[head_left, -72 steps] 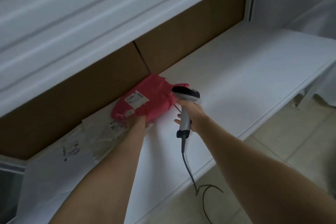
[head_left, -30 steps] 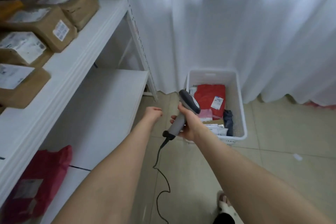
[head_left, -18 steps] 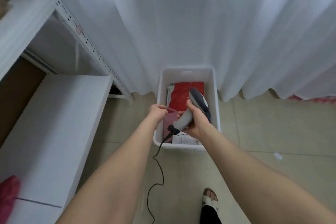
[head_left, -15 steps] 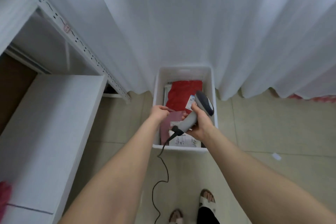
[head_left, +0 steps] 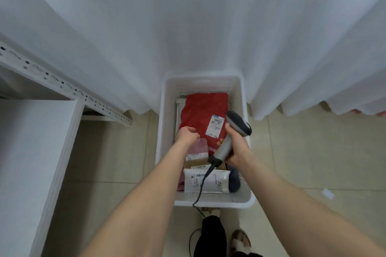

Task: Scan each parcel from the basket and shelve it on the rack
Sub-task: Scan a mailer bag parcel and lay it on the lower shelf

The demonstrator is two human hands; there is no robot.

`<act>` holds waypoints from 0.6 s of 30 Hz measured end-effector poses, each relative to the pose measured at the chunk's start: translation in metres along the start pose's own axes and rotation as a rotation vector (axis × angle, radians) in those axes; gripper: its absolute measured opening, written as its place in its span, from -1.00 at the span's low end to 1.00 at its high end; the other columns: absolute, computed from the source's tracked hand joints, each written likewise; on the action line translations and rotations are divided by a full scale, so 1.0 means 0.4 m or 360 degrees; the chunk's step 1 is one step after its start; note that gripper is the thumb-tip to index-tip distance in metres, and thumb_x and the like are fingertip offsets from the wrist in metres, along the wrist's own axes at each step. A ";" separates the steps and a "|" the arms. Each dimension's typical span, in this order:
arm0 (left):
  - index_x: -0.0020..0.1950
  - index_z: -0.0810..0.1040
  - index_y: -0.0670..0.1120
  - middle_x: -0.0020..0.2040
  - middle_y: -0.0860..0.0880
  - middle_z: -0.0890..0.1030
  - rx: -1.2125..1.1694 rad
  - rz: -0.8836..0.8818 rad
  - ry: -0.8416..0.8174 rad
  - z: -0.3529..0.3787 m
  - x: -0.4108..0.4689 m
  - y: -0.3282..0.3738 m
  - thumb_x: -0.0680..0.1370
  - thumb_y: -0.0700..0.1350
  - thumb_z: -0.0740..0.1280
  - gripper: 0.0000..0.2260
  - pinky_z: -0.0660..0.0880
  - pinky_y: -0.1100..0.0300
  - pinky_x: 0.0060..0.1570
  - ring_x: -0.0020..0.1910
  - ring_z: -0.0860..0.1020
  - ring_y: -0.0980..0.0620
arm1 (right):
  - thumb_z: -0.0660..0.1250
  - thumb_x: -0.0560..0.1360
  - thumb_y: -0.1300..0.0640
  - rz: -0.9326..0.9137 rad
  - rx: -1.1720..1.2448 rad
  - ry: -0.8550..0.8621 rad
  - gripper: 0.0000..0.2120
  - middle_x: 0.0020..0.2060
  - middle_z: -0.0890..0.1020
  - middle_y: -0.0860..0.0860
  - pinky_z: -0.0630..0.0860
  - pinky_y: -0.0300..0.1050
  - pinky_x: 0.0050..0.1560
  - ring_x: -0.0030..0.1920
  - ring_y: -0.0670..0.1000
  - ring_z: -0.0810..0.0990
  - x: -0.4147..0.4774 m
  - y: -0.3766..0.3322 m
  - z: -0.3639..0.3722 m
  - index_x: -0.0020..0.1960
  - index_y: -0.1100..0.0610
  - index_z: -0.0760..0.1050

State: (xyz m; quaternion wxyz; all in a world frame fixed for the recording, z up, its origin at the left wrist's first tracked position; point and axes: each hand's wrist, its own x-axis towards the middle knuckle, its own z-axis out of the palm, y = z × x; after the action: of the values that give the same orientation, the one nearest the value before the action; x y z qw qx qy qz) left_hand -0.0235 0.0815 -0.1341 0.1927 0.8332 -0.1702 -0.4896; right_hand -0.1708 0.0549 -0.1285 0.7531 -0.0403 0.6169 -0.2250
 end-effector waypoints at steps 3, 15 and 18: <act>0.33 0.45 -0.13 0.27 -0.17 0.52 0.0059 -0.0035 -0.0009 0.045 0.127 0.004 0.51 -0.20 0.36 -0.61 0.44 -0.06 0.28 0.24 0.50 -0.19 | 0.46 0.46 -0.06 -0.0009 -0.0016 0.0020 -0.51 0.03 0.64 0.20 0.50 0.23 0.25 -0.01 0.13 0.57 0.112 -0.025 0.013 0.25 0.22 0.55; 0.52 0.10 -0.19 0.42 -0.20 0.34 0.0120 -0.0049 0.0068 0.236 0.652 -0.092 0.41 0.00 0.50 -0.16 0.48 -0.14 0.20 0.35 0.39 -0.21 | 0.46 0.48 0.09 -0.0097 -0.0171 0.0119 -0.62 0.09 0.66 0.17 0.54 0.19 0.21 0.07 0.18 0.65 0.677 -0.009 -0.023 0.22 0.26 0.56; 0.55 -0.02 -0.18 0.49 -0.22 0.22 0.0177 -0.0101 0.0117 0.271 0.765 -0.129 0.38 0.10 0.51 -0.03 0.39 -0.18 0.29 0.44 0.26 -0.23 | 0.45 0.49 0.12 -0.0072 -0.0191 0.0034 -0.62 0.11 0.66 0.18 0.54 0.15 0.22 0.14 0.19 0.64 0.800 0.011 -0.052 0.26 0.25 0.55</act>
State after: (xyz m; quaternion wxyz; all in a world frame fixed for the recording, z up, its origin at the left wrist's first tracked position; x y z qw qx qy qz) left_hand 0.0273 -0.0349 -0.4373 0.1366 0.8650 -0.1633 -0.4544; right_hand -0.1453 -0.0609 -0.4265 0.7374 -0.0969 0.6363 -0.2050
